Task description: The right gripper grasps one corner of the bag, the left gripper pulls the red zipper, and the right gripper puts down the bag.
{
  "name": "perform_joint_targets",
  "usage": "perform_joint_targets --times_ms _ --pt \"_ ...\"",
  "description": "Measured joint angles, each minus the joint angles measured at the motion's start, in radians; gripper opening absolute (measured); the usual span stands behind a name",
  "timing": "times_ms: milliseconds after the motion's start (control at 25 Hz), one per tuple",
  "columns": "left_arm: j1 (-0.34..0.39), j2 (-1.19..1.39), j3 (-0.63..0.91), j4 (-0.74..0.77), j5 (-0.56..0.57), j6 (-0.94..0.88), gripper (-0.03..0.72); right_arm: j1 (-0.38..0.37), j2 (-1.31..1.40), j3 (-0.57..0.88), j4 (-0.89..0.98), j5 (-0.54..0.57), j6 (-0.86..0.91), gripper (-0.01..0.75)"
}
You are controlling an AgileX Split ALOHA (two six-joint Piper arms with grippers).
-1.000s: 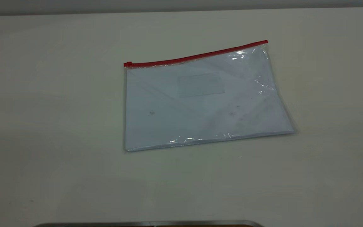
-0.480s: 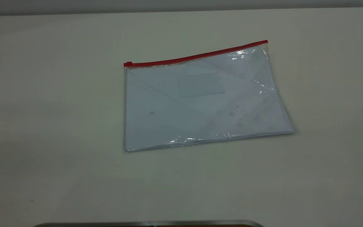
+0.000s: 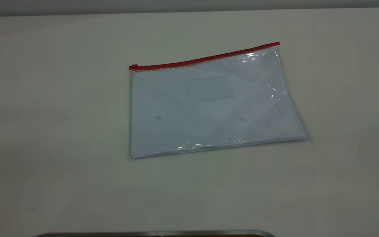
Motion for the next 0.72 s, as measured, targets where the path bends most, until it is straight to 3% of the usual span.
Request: perform_joint_targets --times_ms 720 --pt "0.013 0.000 0.000 0.029 -0.004 -0.001 0.581 0.000 0.000 0.000 0.000 0.000 0.000 0.591"
